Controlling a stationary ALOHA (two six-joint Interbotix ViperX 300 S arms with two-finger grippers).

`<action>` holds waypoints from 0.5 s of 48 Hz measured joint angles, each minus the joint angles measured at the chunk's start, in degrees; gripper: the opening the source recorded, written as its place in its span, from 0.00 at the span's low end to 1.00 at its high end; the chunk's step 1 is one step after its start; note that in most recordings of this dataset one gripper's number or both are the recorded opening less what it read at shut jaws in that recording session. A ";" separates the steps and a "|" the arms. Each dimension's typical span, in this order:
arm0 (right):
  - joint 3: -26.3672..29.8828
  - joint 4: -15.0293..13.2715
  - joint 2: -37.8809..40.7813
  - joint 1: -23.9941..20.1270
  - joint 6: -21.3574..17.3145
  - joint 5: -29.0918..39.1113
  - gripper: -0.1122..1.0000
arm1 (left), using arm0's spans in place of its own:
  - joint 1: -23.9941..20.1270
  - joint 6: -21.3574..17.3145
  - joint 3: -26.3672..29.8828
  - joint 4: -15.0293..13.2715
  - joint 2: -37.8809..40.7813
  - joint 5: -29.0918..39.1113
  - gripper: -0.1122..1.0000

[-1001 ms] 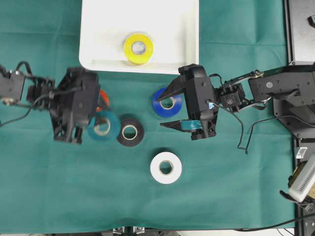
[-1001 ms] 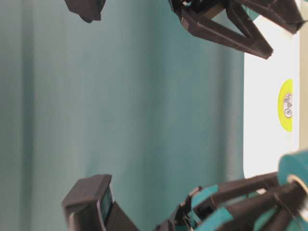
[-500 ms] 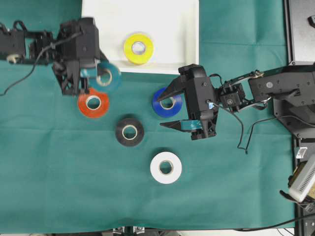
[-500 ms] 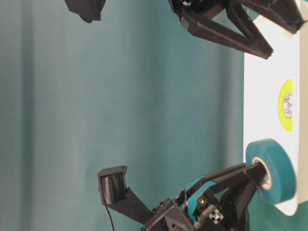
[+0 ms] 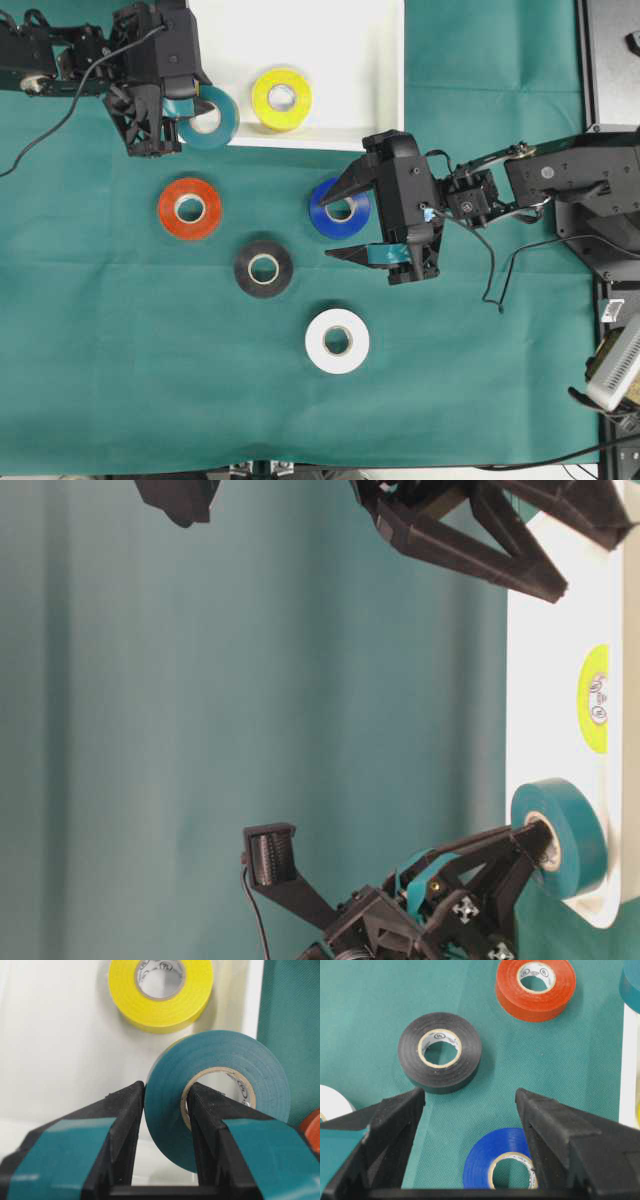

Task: Put the tape alternately from left to right into the white case.
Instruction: 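Carry the teal tape into the white tray and release it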

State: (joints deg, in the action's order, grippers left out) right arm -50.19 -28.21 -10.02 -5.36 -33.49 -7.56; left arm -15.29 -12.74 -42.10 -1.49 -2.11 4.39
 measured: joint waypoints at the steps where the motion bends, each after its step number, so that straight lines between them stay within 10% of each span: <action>1: 0.00 0.00 0.00 0.00 0.00 0.00 0.83 | -0.09 -0.35 0.00 0.00 0.18 -0.26 0.07; 24: 0.00 0.00 0.00 0.00 0.00 0.00 0.83 | -2.37 -5.71 0.00 0.00 1.58 -4.31 0.07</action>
State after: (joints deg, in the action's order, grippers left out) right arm -50.19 -28.21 -10.02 -5.36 -33.49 -7.56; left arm -17.67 -18.46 -42.10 -1.49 -0.53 0.09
